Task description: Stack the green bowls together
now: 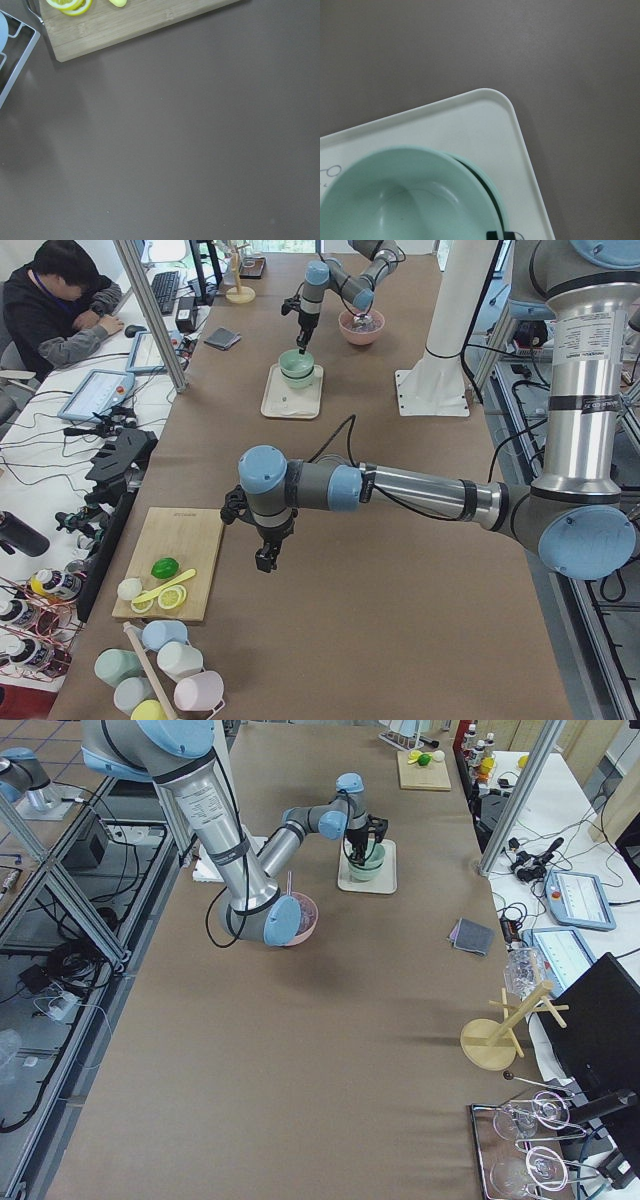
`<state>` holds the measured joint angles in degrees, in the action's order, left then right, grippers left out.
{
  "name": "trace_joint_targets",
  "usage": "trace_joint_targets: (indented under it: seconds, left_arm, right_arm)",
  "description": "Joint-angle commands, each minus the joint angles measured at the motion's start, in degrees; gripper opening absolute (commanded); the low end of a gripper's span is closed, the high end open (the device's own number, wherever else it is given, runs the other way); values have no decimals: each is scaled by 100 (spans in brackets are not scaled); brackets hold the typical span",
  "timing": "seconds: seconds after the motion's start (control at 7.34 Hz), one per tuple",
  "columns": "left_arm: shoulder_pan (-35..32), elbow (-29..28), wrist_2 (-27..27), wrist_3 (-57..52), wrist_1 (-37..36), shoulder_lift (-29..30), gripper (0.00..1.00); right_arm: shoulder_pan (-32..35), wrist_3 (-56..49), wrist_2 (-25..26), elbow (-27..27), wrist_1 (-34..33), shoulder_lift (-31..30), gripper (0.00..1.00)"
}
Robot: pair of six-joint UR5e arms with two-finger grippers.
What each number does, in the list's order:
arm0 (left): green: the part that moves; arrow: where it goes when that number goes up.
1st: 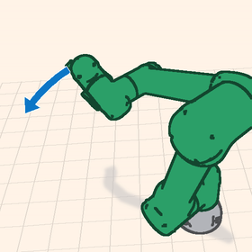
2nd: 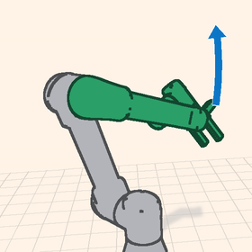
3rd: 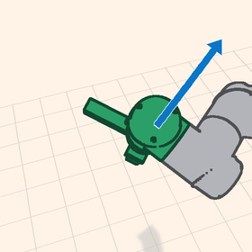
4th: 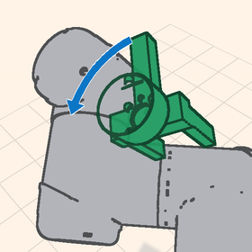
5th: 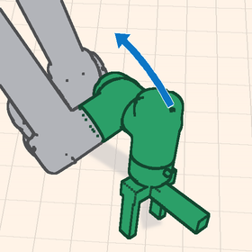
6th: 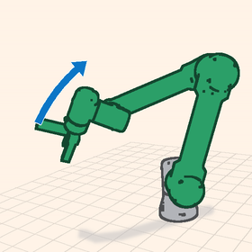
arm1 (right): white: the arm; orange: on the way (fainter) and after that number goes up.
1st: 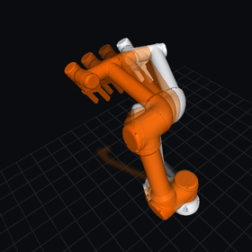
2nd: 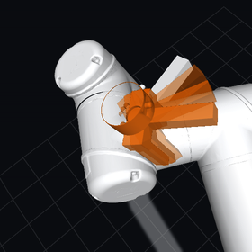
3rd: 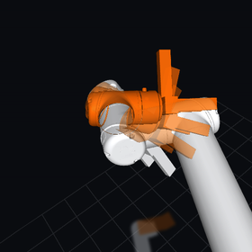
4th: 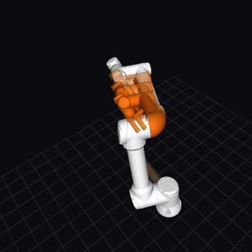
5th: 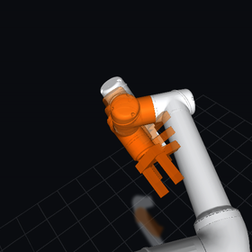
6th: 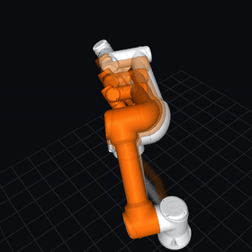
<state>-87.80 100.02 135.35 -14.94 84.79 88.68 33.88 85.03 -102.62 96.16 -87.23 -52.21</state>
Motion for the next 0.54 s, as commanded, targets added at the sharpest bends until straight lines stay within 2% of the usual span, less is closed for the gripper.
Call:
trace_joint_targets:
  seconds: [0.0, 0.41]
  left_arm:
    - [0, -9, 0, 0, 2, 0, 98]
    - [0, -44, 0, 0, 2, 0, 98]
  right_arm:
    - [-83, -22, 84, -79, -22, 9, 0]
    - [-92, -22, 84, -80, -22, 0, 0]
